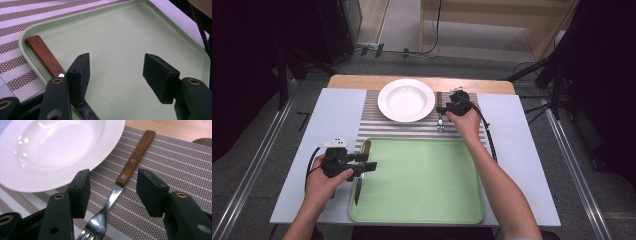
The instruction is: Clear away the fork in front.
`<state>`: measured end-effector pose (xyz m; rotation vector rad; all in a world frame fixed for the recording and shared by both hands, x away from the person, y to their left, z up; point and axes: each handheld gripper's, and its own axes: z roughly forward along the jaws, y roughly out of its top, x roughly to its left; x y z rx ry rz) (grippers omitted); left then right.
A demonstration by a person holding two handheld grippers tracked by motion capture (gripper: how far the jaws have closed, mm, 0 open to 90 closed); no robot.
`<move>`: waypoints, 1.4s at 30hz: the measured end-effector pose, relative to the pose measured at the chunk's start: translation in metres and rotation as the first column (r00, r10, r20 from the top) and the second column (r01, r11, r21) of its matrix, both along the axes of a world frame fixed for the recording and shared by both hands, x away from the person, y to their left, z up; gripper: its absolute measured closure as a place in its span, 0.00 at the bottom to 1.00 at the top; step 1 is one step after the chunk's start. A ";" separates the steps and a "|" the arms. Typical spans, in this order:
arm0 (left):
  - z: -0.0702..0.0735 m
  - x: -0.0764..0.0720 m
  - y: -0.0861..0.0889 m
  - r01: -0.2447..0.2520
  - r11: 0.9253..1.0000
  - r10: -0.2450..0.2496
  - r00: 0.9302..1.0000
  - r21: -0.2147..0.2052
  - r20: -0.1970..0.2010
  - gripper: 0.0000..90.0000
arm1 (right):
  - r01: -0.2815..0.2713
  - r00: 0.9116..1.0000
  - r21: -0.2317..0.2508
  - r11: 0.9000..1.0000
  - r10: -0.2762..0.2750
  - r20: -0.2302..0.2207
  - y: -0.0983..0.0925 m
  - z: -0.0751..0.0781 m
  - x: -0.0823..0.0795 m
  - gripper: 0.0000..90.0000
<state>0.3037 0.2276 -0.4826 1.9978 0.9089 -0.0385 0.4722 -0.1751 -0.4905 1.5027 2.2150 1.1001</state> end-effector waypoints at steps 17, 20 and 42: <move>0.000 0.002 0.001 -0.008 1.000 0.008 1.000 0.003 -0.004 0.43 | 0.086 0.996 -0.064 0.994 -0.087 -0.021 0.013 -0.018 0.018 0.67; -0.001 0.002 0.002 -0.010 1.000 0.010 1.000 0.002 -0.004 0.43 | 0.093 0.995 -0.069 0.993 -0.095 -0.033 0.017 -0.020 0.018 0.69; 0.000 0.003 0.002 -0.023 1.000 0.023 1.000 0.014 -0.001 0.43 | 0.209 0.977 -0.071 0.975 -0.205 0.049 0.027 -0.030 0.008 0.82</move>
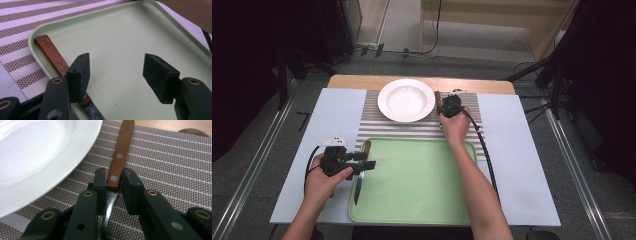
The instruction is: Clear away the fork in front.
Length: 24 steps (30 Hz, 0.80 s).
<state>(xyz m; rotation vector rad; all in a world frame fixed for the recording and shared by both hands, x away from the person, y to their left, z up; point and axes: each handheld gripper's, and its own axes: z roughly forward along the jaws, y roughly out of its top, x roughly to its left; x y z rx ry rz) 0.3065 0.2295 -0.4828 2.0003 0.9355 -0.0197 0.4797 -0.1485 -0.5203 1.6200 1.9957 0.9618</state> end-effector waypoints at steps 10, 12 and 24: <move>-0.001 0.001 0.000 0.000 1.000 0.000 1.000 0.005 -0.007 0.43 | -0.018 1.000 0.005 1.000 0.018 0.015 -0.003 -0.002 0.000 0.85; -0.002 0.002 0.000 -0.001 1.000 0.001 1.000 0.005 -0.007 0.43 | -0.025 1.000 0.010 1.000 0.025 0.010 -0.004 -0.001 0.001 0.85; -0.002 0.002 0.001 -0.011 1.000 0.011 1.000 -0.001 -0.009 0.43 | -0.063 0.997 0.095 0.993 0.068 -0.042 -0.018 0.004 0.010 0.85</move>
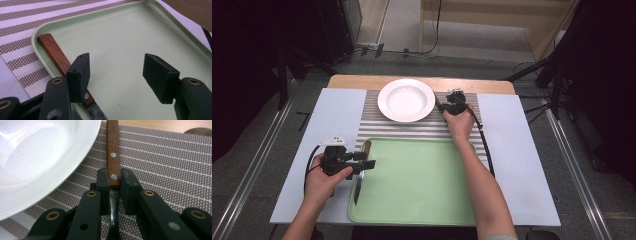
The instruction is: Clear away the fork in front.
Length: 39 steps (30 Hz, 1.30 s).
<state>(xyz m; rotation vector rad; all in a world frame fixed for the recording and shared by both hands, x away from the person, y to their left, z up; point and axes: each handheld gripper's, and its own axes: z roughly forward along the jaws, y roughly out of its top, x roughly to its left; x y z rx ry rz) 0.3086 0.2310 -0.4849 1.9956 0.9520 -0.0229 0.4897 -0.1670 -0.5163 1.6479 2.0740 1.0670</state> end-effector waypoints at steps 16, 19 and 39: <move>0.000 0.000 -0.001 -0.004 1.000 0.004 1.000 -0.003 -0.003 0.43 | -0.009 1.000 0.035 0.999 0.009 -0.013 -0.019 0.021 -0.007 0.85; 0.000 0.000 0.000 -0.013 1.000 0.013 1.000 -0.026 -0.004 0.43 | -0.018 1.000 0.039 0.999 0.018 -0.008 -0.021 0.027 -0.010 0.85; 0.001 0.000 -0.001 -0.041 0.998 0.041 0.999 -0.040 -0.008 0.43 | -0.137 0.991 0.150 0.979 0.133 0.034 -0.030 0.056 -0.047 0.85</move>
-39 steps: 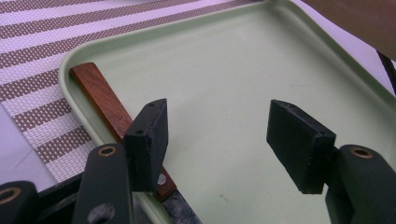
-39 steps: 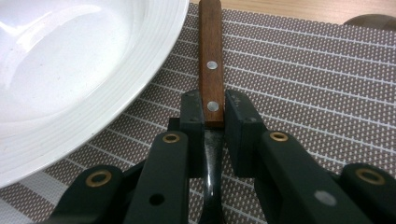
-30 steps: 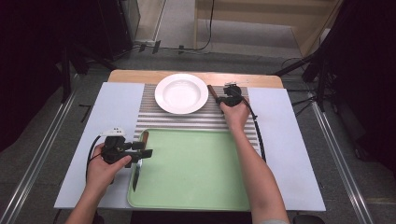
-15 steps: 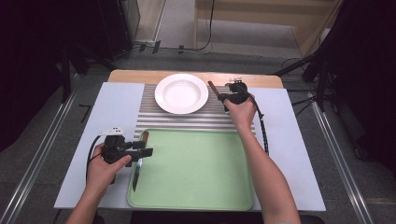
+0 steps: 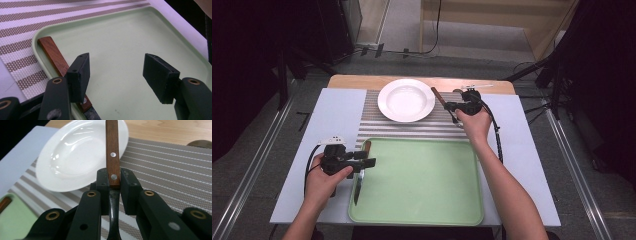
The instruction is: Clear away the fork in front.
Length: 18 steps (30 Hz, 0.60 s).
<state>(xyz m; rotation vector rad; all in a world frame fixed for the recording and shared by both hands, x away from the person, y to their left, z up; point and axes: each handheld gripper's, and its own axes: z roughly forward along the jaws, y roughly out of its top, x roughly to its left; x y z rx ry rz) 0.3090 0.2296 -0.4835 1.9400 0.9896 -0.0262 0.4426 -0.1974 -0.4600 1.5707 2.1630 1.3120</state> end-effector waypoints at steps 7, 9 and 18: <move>0.004 0.002 -0.005 0.006 1.000 -0.006 1.000 -0.029 -0.004 0.40 | -0.041 0.999 0.012 0.999 0.040 0.005 0.002 -0.004 -0.016 0.85; 0.005 0.003 -0.007 0.009 0.999 -0.009 1.000 -0.039 -0.008 0.40 | -0.057 0.998 0.011 0.998 0.057 0.001 0.002 -0.006 -0.021 0.85; 0.016 0.020 -0.018 0.045 0.999 -0.045 0.998 -0.025 -0.037 0.37 | -0.086 0.996 0.022 0.996 0.085 0.010 0.005 -0.007 -0.042 0.85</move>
